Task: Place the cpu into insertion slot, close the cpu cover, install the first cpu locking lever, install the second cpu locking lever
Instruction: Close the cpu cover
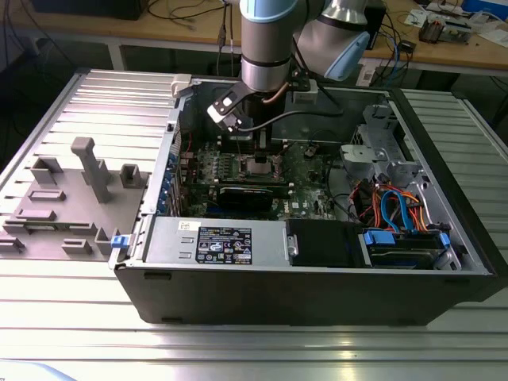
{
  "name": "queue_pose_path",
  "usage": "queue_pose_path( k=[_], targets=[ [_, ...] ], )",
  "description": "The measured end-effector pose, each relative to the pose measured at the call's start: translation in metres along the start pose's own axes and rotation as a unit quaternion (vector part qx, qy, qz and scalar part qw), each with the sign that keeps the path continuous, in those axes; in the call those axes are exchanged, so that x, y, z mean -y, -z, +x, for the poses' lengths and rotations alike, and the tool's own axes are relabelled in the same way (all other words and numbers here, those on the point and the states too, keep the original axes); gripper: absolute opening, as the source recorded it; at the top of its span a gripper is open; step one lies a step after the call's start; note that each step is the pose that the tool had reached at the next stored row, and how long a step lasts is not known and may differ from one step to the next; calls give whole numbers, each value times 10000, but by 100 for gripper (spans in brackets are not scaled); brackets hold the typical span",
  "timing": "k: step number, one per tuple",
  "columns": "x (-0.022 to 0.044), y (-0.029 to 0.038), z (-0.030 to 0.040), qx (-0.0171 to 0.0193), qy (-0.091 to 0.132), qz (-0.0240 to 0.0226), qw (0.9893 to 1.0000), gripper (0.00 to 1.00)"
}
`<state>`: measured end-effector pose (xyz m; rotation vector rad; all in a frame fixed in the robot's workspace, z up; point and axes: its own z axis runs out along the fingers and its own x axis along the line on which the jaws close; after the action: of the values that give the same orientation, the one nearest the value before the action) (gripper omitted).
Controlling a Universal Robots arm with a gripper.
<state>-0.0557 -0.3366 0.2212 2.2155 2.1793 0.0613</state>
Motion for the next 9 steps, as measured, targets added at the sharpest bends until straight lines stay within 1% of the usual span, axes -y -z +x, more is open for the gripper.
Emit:
queue_pose_path(
  k=[3,9],
  targets=[
    [-2,44,1,-1,-1,-1,10000,11],
    [-3,52,1,-1,-1,-1,10000,11]
  ],
)
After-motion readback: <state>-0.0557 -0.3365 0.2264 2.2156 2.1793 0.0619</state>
